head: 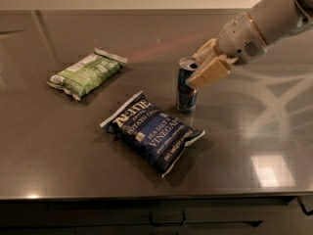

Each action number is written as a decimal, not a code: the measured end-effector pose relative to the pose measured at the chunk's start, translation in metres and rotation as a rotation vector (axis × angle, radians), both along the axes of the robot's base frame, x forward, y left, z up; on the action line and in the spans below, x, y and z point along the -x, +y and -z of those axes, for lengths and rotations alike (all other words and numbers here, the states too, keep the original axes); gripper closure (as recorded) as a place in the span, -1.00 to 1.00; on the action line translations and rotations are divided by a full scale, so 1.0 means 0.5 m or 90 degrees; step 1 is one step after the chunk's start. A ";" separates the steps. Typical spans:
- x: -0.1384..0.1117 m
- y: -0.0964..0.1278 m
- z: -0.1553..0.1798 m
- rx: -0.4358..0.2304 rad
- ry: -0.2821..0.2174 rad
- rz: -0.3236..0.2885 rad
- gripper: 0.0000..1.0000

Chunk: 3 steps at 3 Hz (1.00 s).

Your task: Move redbull can near blue chip bag

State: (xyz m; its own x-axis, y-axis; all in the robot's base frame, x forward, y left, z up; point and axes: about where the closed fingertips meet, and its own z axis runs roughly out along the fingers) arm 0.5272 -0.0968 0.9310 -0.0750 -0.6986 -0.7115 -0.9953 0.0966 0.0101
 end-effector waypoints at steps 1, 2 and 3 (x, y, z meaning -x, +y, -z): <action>0.006 0.008 0.005 0.001 0.003 -0.014 0.21; 0.006 0.006 0.011 -0.001 0.013 -0.015 -0.23; 0.005 0.010 0.011 -0.002 0.012 -0.015 -0.72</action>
Offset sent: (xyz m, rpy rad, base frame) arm -0.0046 -0.0042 -0.0083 0.0048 0.0455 0.0167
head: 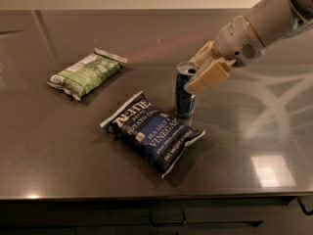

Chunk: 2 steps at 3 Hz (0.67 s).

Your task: Move redbull can near blue chip bag

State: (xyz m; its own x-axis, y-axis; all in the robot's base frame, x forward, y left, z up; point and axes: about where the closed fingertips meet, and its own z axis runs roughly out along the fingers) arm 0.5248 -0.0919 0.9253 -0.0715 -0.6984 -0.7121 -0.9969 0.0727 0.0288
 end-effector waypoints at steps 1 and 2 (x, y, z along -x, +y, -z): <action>-0.001 0.004 0.001 -0.001 -0.001 -0.001 -1.00; -0.001 0.004 0.001 -0.001 -0.001 -0.001 -1.00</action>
Offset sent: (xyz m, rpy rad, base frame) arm 0.0007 0.0017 -0.0004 0.0011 -0.0009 0.0010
